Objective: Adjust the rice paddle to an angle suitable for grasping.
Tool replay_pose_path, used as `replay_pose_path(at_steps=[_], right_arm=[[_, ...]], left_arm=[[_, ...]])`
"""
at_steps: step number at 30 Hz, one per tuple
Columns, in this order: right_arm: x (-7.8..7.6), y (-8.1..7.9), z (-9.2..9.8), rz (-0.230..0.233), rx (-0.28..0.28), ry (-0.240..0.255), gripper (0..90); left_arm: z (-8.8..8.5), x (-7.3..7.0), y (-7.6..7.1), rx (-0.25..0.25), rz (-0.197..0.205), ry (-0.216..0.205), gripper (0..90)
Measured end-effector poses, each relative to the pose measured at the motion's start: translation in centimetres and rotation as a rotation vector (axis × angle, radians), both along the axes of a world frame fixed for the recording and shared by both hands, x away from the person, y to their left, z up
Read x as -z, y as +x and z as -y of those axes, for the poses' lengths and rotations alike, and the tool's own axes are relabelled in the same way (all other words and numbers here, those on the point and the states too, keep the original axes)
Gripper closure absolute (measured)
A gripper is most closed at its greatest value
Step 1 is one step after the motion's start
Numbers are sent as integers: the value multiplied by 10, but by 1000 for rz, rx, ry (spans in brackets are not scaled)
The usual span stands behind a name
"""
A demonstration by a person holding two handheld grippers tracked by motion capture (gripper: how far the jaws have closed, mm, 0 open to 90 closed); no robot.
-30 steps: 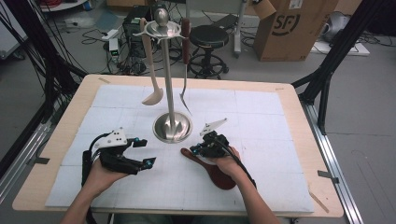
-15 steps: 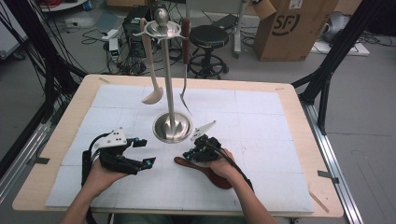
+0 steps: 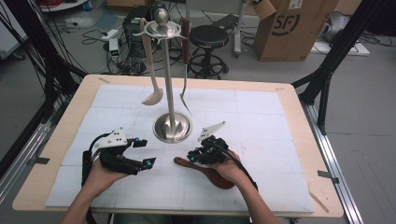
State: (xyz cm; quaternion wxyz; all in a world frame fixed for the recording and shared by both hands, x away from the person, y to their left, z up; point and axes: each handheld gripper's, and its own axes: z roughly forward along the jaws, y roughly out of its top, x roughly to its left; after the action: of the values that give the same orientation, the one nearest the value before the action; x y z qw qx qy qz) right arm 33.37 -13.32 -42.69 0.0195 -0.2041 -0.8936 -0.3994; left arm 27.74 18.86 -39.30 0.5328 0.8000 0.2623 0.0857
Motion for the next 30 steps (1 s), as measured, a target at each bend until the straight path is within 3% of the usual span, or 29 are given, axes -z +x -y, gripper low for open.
replay_pose_path(at_steps=[6, 14, 22, 30], right_arm=[[0, -10, 11, -3, 11, -15, 729], [9, -19, 12, 6, 7, -56, 694], [12, -25, 10, 27, -16, -117, 727], [13, -28, 9, 65, -9, -133, 769]], left_arm=[[0, 0, 0, -2, 0, -2, 241], [0, 0, 0, -3, 2, -1, 241], [1, 1, 0, 0, 2, 2, 241], [1, 1, 0, 3, 7, 0, 240]])
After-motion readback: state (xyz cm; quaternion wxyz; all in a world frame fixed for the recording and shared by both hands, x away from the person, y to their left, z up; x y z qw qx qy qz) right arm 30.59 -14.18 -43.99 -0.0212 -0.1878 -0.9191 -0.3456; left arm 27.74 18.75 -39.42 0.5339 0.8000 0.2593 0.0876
